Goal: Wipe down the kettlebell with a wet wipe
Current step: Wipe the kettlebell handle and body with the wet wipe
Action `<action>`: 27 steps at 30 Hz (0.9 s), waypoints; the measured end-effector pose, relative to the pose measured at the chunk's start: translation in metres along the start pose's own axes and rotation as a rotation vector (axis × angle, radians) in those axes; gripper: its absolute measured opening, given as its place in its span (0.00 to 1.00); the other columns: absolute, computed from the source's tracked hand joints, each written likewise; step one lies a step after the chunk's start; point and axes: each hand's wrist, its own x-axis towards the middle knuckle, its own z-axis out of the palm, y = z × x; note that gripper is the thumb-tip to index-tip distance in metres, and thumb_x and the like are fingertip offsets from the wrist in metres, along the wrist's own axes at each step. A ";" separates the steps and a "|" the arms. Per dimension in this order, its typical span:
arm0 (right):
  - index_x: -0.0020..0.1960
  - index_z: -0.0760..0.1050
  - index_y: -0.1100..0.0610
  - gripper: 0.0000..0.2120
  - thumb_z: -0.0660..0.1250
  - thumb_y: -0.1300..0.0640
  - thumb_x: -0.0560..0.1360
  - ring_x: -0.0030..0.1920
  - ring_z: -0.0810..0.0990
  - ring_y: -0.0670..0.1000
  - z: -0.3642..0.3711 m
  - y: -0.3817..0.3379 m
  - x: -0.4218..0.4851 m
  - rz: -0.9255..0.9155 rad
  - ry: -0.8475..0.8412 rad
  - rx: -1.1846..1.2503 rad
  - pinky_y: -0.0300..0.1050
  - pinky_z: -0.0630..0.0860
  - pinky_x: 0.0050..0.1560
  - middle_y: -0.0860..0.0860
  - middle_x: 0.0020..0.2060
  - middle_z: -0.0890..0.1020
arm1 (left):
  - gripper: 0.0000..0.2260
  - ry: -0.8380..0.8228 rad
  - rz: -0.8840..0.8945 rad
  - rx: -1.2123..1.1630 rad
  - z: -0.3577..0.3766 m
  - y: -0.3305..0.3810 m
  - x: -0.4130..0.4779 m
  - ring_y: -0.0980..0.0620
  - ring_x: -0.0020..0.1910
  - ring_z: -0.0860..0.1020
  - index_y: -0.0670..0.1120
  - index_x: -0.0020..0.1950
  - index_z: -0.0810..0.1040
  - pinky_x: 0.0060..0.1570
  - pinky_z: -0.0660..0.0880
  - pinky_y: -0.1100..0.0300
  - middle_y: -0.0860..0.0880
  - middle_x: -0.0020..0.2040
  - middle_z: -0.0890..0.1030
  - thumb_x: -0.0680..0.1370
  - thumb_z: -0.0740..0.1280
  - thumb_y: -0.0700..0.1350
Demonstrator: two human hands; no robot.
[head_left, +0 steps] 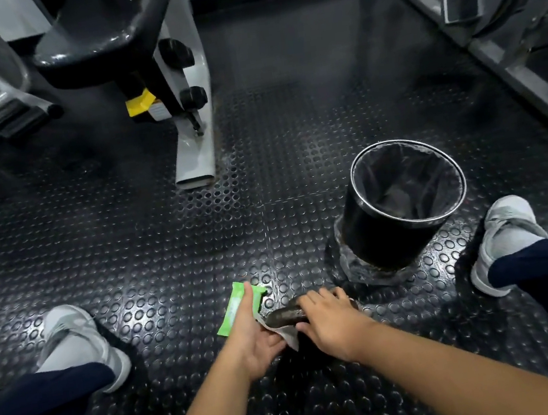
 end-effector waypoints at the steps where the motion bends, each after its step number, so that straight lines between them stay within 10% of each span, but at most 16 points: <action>1: 0.68 0.67 0.51 0.17 0.53 0.43 0.85 0.66 0.69 0.52 -0.001 0.000 0.000 -0.002 0.002 -0.002 0.62 0.58 0.75 0.48 0.65 0.73 | 0.44 0.029 0.011 -0.057 0.003 -0.010 0.003 0.39 0.59 0.83 0.38 0.65 0.80 0.69 0.74 0.45 0.38 0.58 0.85 0.73 0.59 0.77; 5: 0.68 0.67 0.51 0.17 0.54 0.43 0.84 0.66 0.69 0.52 -0.001 -0.002 0.000 -0.002 0.010 0.001 0.61 0.59 0.75 0.48 0.65 0.74 | 0.46 0.042 0.047 -0.123 0.008 -0.034 0.011 0.46 0.46 0.84 0.38 0.67 0.80 0.57 0.79 0.50 0.40 0.53 0.86 0.72 0.58 0.78; 11: 0.69 0.67 0.51 0.18 0.54 0.43 0.84 0.66 0.69 0.52 -0.001 0.000 0.000 -0.001 0.009 -0.001 0.59 0.60 0.74 0.48 0.66 0.73 | 0.50 -0.081 0.034 -0.048 -0.006 -0.017 0.001 0.37 0.68 0.78 0.39 0.69 0.79 0.74 0.69 0.44 0.37 0.65 0.81 0.70 0.54 0.81; 18: 0.67 0.67 0.51 0.17 0.54 0.42 0.85 0.65 0.70 0.52 -0.001 -0.003 0.002 0.010 -0.009 -0.017 0.60 0.61 0.73 0.48 0.65 0.74 | 0.51 -0.170 -0.077 0.076 -0.020 0.008 0.004 0.37 0.66 0.79 0.39 0.69 0.78 0.72 0.70 0.43 0.36 0.65 0.81 0.71 0.51 0.81; 24: 0.68 0.67 0.51 0.17 0.54 0.43 0.84 0.66 0.69 0.53 0.000 -0.004 0.002 0.011 -0.009 -0.023 0.60 0.61 0.73 0.49 0.66 0.74 | 0.49 0.025 0.042 -0.061 0.004 -0.035 0.024 0.48 0.43 0.79 0.41 0.60 0.84 0.50 0.77 0.54 0.42 0.54 0.84 0.64 0.61 0.83; 27: 0.69 0.67 0.51 0.18 0.54 0.43 0.85 0.66 0.69 0.53 0.002 -0.001 0.002 0.010 -0.011 -0.015 0.61 0.60 0.73 0.49 0.66 0.73 | 0.50 -0.026 0.023 -0.118 -0.002 -0.023 0.015 0.42 0.56 0.82 0.38 0.65 0.82 0.62 0.76 0.49 0.39 0.62 0.83 0.68 0.57 0.82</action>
